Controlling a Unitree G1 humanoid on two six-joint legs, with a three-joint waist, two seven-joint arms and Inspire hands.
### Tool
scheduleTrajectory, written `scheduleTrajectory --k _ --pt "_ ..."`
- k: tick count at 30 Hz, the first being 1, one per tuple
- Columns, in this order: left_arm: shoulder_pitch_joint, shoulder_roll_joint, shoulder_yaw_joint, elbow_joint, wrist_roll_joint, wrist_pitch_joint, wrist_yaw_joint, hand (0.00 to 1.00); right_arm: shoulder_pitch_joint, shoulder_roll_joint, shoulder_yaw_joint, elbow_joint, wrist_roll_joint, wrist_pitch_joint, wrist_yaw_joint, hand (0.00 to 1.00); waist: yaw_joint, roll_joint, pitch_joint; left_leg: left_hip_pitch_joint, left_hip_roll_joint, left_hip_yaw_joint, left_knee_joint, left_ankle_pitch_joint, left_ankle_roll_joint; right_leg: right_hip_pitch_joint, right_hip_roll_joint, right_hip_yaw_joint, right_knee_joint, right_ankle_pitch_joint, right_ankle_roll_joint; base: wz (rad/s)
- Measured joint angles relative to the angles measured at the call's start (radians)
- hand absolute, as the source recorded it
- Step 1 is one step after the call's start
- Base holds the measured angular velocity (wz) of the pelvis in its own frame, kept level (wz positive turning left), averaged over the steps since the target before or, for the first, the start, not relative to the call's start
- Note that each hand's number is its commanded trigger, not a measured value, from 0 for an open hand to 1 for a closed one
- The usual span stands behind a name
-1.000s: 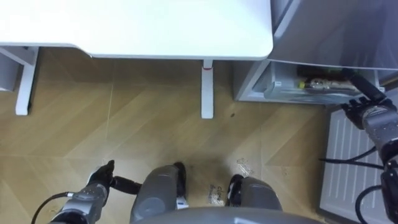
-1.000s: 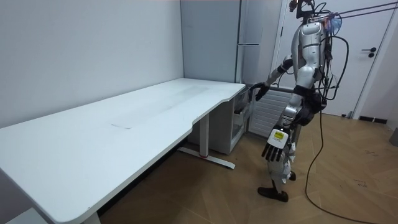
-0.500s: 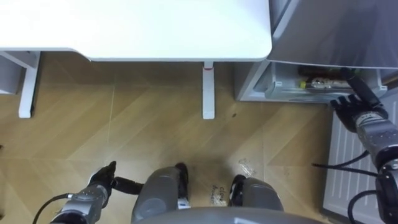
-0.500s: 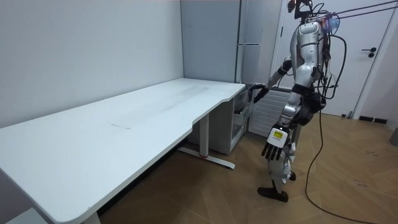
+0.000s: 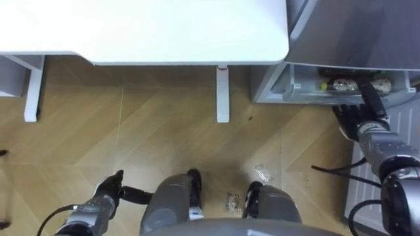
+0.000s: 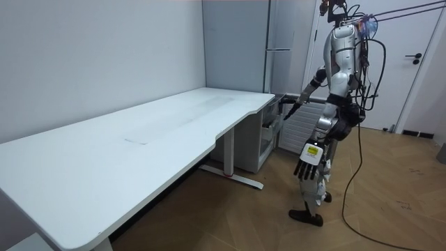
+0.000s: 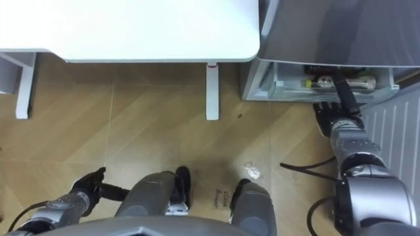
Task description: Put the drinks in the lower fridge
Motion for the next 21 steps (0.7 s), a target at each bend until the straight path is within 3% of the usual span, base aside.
scheduleTrajectory --k 8,14,18,21 --pt "0.006 0.0 0.0 0.001 0.008 0.006 0.023 0.0 0.002 0.0 -0.021 0.031 0.006 0.0 0.003 0.0 0.007 0.017 0.0009 -0.1 0.003 -0.006 0.115 -0.027 -0.006 -0.112 -0.018 0.01 0.156 -0.062 -0.013 0.06" --pt "0.04 0.001 -0.002 -0.011 0.03 0.034 0.042 0.0 0.001 0.009 -0.01 0.014 0.006 -0.003 0.005 0.0 0.011 0.025 -0.0008 -0.258 0.038 -0.006 0.349 -0.111 -0.021 -0.276 -0.022 0.031 0.393 -0.156 -0.04 -0.04" --pt "0.047 0.002 -0.005 -0.03 0.034 0.048 0.046 0.0 -0.013 0.007 -0.009 -0.016 0.008 -0.036 0.011 0.0 0.009 0.029 -0.0016 -0.399 0.061 -0.012 0.535 -0.172 -0.026 -0.411 -0.041 0.033 0.577 -0.222 -0.063 0.02" --pt "0.057 0.003 -0.005 -0.061 0.032 0.047 0.047 0.0 -0.016 0.007 -0.003 -0.036 0.009 -0.056 0.012 0.0 0.012 0.028 -0.0017 -0.478 0.07 -0.015 0.657 -0.214 -0.021 -0.487 -0.059 0.043 0.703 -0.276 -0.064 0.08"
